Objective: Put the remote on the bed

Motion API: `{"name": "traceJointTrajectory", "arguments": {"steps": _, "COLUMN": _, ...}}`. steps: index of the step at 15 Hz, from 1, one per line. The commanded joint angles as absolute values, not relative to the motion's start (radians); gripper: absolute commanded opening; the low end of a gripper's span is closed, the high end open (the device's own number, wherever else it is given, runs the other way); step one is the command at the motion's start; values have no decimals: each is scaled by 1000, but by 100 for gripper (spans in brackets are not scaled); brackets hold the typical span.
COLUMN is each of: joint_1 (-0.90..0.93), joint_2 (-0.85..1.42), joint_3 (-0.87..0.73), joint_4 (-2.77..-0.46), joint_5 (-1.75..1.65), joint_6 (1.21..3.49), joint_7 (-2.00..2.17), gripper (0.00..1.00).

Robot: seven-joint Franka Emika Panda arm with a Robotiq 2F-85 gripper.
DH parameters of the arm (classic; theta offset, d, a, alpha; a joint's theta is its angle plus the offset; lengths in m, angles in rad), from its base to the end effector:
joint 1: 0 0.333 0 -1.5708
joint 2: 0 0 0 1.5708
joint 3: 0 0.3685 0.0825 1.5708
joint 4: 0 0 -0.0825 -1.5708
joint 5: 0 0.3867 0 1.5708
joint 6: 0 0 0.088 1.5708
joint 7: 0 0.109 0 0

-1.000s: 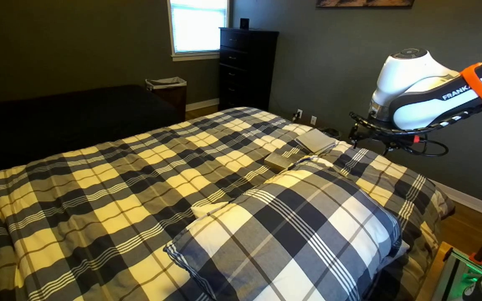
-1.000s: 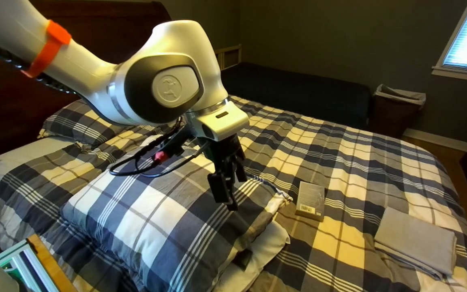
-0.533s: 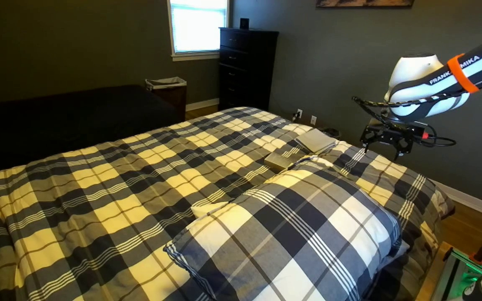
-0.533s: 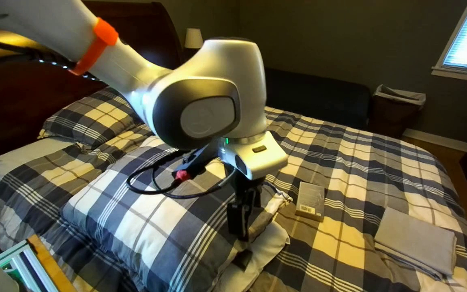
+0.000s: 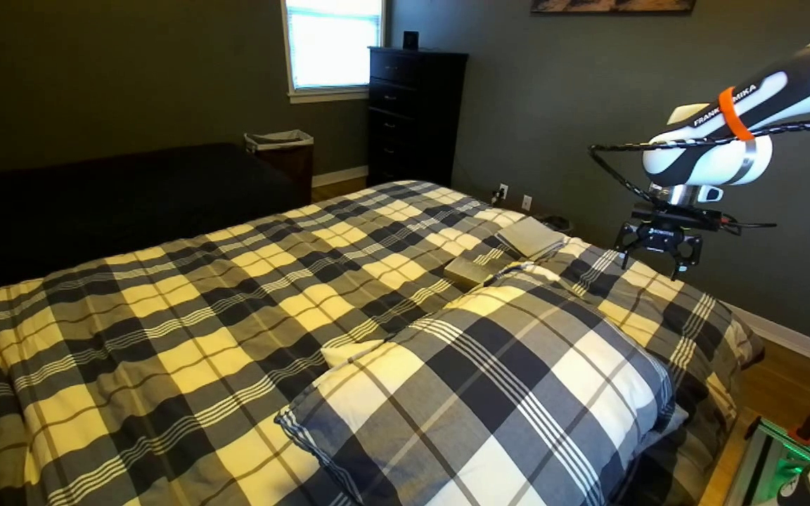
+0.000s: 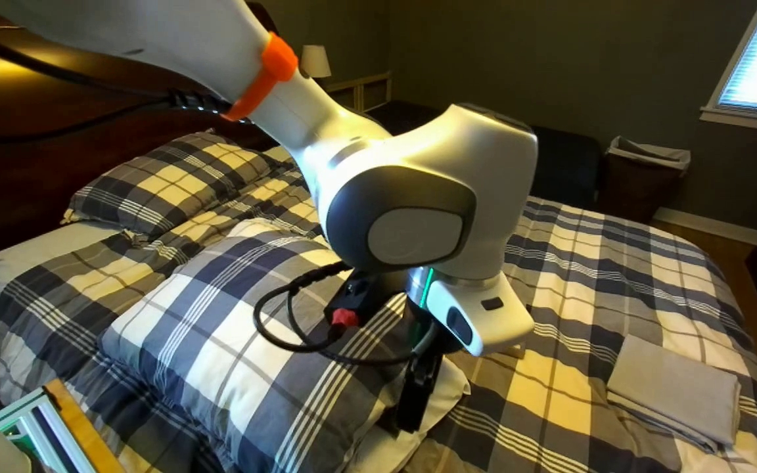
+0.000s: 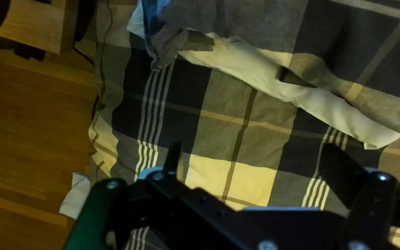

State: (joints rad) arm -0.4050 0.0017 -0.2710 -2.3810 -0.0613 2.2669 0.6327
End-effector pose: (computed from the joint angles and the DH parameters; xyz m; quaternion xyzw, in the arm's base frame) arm 0.3765 -0.3041 0.3592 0.8045 -0.5907 -0.0583 0.0213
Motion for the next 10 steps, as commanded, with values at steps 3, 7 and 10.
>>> {"name": "traceJointTrajectory", "arguments": {"steps": 3, "joint_1": -397, "joint_2": 121, "joint_3": -332, "joint_4": -2333, "joint_5": 71, "joint_6": 2278, "joint_7": 525, "gripper": 100}}
{"name": "traceJointTrajectory", "arguments": {"steps": 7, "joint_1": -399, "joint_2": 184, "joint_3": -353, "joint_4": -2337, "joint_5": 153, "joint_6": 2327, "joint_7": 493, "gripper": 100}}
{"name": "traceJointTrajectory", "arguments": {"steps": 10, "joint_1": -412, "joint_2": 243, "joint_3": -351, "joint_4": -2334, "joint_5": 251, "joint_6": 2374, "joint_7": 397, "gripper": 100}}
